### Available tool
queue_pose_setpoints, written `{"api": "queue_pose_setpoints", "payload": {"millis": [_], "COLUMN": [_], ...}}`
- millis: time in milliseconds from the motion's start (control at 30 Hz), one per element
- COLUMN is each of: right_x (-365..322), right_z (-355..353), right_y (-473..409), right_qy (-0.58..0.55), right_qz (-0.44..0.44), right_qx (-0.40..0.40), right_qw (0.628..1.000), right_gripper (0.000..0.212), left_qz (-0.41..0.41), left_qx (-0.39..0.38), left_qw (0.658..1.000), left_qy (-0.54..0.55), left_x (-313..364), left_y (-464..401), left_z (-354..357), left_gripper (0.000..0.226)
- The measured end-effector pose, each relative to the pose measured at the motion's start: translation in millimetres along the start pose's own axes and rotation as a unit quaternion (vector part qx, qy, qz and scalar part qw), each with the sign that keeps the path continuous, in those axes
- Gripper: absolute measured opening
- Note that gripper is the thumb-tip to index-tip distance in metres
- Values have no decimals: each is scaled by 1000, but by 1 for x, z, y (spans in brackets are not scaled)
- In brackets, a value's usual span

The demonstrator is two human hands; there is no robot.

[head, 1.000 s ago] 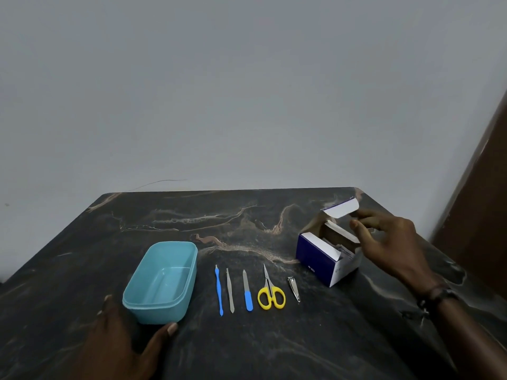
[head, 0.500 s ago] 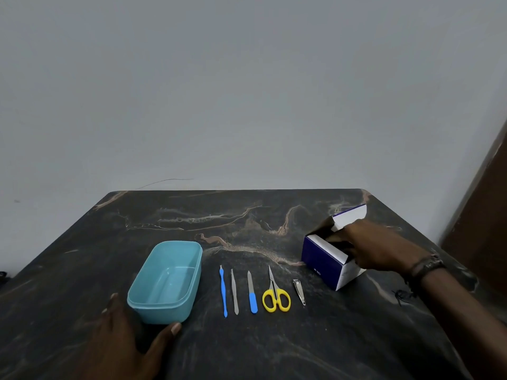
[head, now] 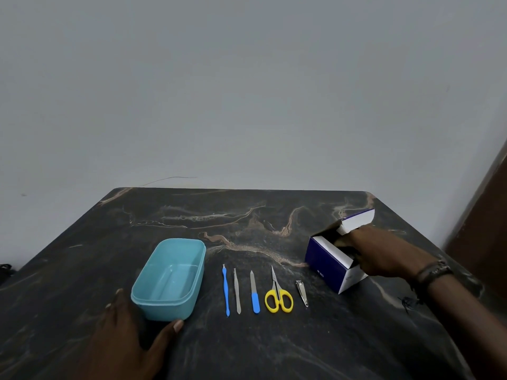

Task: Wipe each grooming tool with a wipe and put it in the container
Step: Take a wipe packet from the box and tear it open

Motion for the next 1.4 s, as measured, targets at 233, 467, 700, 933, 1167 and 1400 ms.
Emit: {"api": "queue_pose_setpoints", "payload": {"millis": [233,467,700,933,1167,1400], "right_x": [0,10,12,12,22,24], "right_z": [3,5,-5,-22,-30,-30], "right_y": [-7,-8,-9,0,12,27], "right_qy": [-36,-98,-113,-183,-221,-248], "right_qz": [6,26,11,-14,0,63], "right_qx": [-87,-64,-37,50,117,177], "right_qw": [996,993,993,982,968,950], "right_gripper": [53,49,37,26,30,17], "left_qz": [30,71,33,30,28,31], "left_qx": [36,42,0,4,22,21], "left_qw": [999,994,996,996,996,997], "left_qy": [20,72,78,86,80,70], "left_x": [19,41,38,43,44,48], "left_y": [12,22,23,28,32,33], "left_z": [-18,-35,-34,-38,-37,-39], "left_gripper": [127,115,124,115,116,109]}}
Point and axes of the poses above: each hand's wrist, its own y-axis away from the middle knuckle, its own z-axis out of the palm, x = y × z, the point moved 7 cm from there along -y, towards the middle knuckle, and after that the axes turned 9 degrees about -x, right-handed, at the moved point
